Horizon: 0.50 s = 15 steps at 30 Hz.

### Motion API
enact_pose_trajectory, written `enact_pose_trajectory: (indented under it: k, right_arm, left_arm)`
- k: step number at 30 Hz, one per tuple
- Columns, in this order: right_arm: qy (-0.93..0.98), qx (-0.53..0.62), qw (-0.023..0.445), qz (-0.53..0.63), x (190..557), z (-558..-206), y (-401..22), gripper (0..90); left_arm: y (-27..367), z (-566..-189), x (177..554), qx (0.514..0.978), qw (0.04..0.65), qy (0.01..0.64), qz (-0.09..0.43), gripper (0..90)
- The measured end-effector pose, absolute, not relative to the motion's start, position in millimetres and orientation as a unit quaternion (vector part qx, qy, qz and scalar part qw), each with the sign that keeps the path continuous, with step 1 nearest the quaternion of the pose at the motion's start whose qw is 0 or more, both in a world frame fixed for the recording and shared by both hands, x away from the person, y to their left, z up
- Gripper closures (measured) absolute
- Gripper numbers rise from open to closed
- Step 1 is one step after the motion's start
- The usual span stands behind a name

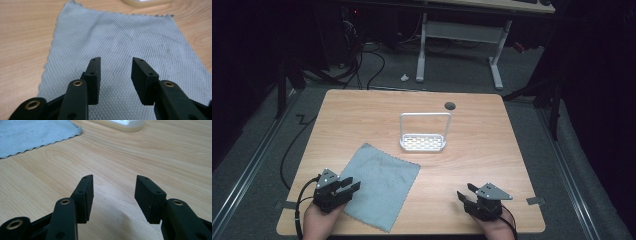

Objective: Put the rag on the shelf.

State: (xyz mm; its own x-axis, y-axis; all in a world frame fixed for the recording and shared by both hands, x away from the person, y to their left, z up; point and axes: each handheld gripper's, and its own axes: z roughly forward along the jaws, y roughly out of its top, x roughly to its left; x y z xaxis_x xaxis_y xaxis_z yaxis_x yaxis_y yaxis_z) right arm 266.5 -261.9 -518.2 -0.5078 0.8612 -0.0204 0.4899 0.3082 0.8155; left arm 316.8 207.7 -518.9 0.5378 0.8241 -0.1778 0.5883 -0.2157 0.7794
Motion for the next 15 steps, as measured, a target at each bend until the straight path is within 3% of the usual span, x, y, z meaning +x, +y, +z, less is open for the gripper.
enact_pose_trajectory:
  k: [8,13,14,15]
  right_arm:
    - [0.768,0.445,0.23,0.4,269.0,-519.0,-265.9,50.0]
    - [0.772,0.441,0.227,0.397,269.3,-520.1,-264.1,50.0]
    - [0.773,0.441,0.225,0.396,269.3,-520.3,-263.7,50.0]
    - [0.774,0.44,0.224,0.396,269.0,-520.8,-262.8,49.9]
  left_arm:
    - [198.2,-522.4,320.7,0.779,0.42,0.447,0.132,62.0]
    - [188.7,-520.3,317.6,0.807,0.397,0.419,0.127,82.1]
    - [184.2,-521.4,317.5,0.816,0.384,0.413,0.124,82.1]
    - [178.8,-524.2,317.6,0.828,0.37,0.405,0.117,88.7]
